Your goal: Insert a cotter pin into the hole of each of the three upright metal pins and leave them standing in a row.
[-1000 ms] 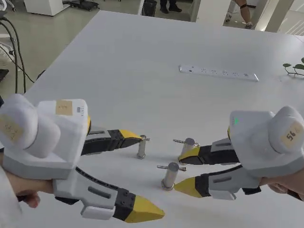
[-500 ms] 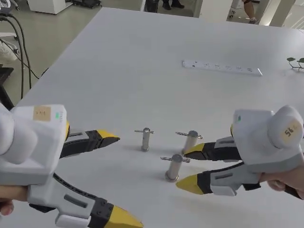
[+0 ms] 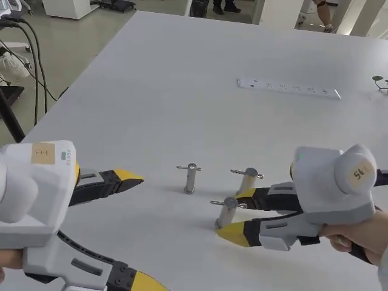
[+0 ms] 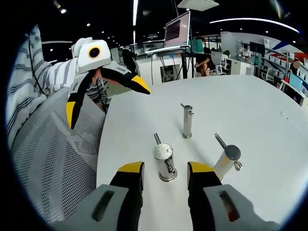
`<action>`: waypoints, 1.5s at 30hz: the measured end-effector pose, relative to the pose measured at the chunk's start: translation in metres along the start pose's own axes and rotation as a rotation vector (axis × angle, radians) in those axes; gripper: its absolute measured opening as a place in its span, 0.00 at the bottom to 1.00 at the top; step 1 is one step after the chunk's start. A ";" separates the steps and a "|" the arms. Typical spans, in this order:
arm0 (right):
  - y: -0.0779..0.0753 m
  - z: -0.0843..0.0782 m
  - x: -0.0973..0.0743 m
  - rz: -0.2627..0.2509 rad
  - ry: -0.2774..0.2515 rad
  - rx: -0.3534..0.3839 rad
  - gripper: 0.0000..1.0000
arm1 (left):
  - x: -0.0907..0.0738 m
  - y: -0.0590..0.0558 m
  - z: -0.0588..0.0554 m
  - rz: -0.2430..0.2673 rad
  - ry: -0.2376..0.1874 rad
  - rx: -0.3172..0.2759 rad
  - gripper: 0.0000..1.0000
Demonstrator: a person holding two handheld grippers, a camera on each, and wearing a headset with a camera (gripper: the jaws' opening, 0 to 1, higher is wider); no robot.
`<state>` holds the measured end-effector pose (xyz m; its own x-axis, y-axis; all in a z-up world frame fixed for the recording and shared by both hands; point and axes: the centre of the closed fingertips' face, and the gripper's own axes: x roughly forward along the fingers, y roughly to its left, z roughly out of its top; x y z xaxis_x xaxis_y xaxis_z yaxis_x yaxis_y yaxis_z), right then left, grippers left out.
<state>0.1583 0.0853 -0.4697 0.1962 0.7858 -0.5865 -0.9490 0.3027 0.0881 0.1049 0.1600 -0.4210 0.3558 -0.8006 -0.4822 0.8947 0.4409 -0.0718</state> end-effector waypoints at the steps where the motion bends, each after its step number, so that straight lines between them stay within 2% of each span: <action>1: 0.001 0.000 0.001 0.006 -0.004 -0.002 0.31 | -0.001 0.001 0.000 0.006 0.003 0.001 0.99; 6: 0.001 0.002 0.007 0.015 -0.032 0.031 0.29 | -0.004 0.005 0.000 0.025 0.006 -0.001 0.99; 12: -0.002 0.003 0.010 0.009 -0.059 0.051 0.21 | -0.006 0.006 -0.006 0.031 0.029 0.000 0.99; 16: -0.004 0.004 0.011 0.003 -0.079 0.067 0.21 | -0.007 0.007 -0.008 0.033 0.036 -0.008 0.99; 17: -0.003 0.004 0.011 0.006 -0.079 0.065 0.21 | -0.007 0.010 -0.012 0.049 0.059 -0.036 0.99; 19: -0.002 0.004 0.011 0.008 -0.084 0.053 0.21 | -0.008 0.015 -0.015 0.069 0.073 -0.016 0.99; 20: -0.002 0.004 0.011 0.008 -0.087 0.051 0.20 | -0.008 0.015 -0.015 0.070 0.072 0.003 0.99; 23: -0.003 0.006 0.010 0.010 -0.105 0.056 0.16 | -0.008 0.014 -0.013 0.068 0.056 -0.022 0.99; 27: 0.000 0.007 0.011 0.022 -0.112 0.052 0.13 | -0.009 0.015 -0.012 0.072 0.056 -0.015 0.99; 36: -0.001 0.009 0.011 0.023 -0.116 0.042 0.12 | -0.010 0.014 -0.012 0.071 0.060 -0.050 0.99; 38: -0.001 0.009 0.011 0.026 -0.120 0.045 0.12 | -0.010 0.013 -0.011 0.067 0.049 -0.063 0.99; 41: -0.001 0.009 0.011 0.027 -0.121 0.032 0.11 | -0.010 0.012 -0.011 0.071 0.051 -0.065 0.99; 43: -0.004 0.011 0.010 0.004 -0.114 -0.006 0.10 | -0.010 0.012 -0.013 0.072 0.061 -0.069 0.99; 45: -0.003 0.010 0.009 0.007 -0.092 -0.038 0.09 | -0.010 0.012 -0.013 0.074 0.062 -0.068 0.99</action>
<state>0.1655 0.0965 -0.4674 0.2099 0.8347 -0.5091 -0.9588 0.2776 0.0599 0.1088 0.1783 -0.4287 0.4010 -0.7390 -0.5413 0.8453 0.5263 -0.0922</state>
